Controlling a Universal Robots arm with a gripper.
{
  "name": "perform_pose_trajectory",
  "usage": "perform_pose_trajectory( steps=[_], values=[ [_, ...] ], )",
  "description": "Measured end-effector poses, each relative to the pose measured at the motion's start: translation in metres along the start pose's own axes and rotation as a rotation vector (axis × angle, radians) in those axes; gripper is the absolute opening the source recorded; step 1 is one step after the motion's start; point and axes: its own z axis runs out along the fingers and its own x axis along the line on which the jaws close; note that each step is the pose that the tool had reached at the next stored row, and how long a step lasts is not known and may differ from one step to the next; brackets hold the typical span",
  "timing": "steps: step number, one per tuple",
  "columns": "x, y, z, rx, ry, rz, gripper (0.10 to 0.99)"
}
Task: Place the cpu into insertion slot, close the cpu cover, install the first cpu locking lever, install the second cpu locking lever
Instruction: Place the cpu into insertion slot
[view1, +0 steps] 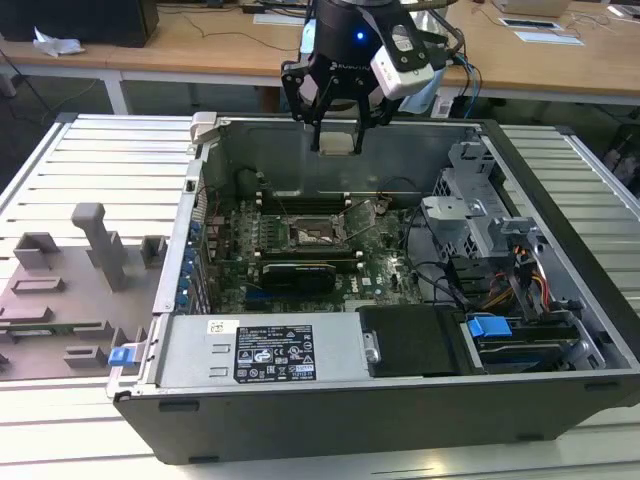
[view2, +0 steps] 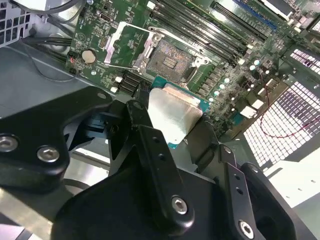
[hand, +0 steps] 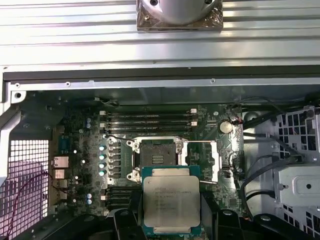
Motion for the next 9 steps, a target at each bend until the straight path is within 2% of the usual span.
perform_pose_trajectory(
  steps=[9],
  values=[
    [-0.0002, -0.0011, 0.0116, 0.000, 0.0000, 0.000, 0.545]
  ],
)
